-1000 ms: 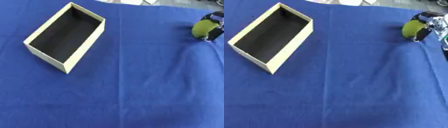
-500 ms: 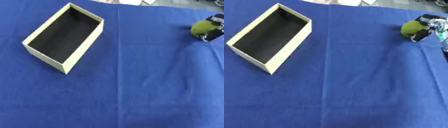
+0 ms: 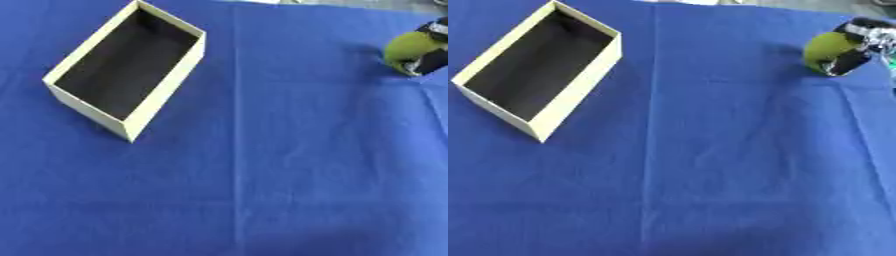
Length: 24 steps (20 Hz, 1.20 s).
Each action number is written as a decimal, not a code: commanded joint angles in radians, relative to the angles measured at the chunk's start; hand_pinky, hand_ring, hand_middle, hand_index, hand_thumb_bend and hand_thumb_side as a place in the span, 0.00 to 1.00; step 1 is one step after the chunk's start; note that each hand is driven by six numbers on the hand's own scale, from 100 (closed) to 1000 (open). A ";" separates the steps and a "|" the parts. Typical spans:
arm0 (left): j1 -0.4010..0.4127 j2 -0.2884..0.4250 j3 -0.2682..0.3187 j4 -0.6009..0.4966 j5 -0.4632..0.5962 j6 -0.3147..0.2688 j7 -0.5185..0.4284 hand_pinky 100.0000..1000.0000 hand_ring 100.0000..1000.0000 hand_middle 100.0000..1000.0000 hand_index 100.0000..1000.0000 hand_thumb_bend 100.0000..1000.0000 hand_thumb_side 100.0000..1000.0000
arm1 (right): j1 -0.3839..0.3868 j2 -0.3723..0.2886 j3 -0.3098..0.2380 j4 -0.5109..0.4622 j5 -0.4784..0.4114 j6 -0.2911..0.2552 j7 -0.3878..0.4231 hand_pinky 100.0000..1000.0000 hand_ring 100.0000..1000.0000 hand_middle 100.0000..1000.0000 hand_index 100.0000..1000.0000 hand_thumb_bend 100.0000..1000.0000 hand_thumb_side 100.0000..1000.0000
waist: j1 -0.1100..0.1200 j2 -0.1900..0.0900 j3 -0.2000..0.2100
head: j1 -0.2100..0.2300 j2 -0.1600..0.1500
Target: Pick up objects on the table and place them in the box.
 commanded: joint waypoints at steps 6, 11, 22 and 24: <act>0.002 0.030 0.013 -0.014 -0.004 -0.009 0.016 0.69 0.49 0.52 0.54 0.30 0.15 | 0.038 -0.097 -0.045 -0.283 -0.104 -0.005 -0.058 0.61 0.58 0.46 0.64 0.00 0.00 | 0.001 -0.038 -0.011 | 0.010 0.011; 0.000 0.031 0.012 -0.014 -0.003 -0.010 0.017 0.69 0.49 0.52 0.54 0.31 0.15 | 0.053 -0.108 -0.018 -0.487 -0.171 -0.005 -0.062 0.57 0.56 0.44 0.62 0.00 0.00 | -0.002 -0.041 -0.011 | 0.007 0.014; -0.014 0.030 -0.004 -0.014 0.000 -0.019 0.005 0.69 0.50 0.52 0.54 0.32 0.15 | -0.215 0.109 0.186 -0.805 -0.035 0.123 0.013 0.59 0.56 0.45 0.63 0.00 0.00 | -0.005 -0.055 0.002 | -0.028 0.024; -0.020 0.028 -0.008 -0.014 0.001 -0.019 0.004 0.68 0.50 0.52 0.55 0.32 0.15 | -0.282 0.187 0.231 -0.782 -0.009 0.116 0.047 0.59 0.56 0.45 0.63 0.00 0.00 | -0.005 -0.057 0.006 | -0.036 0.024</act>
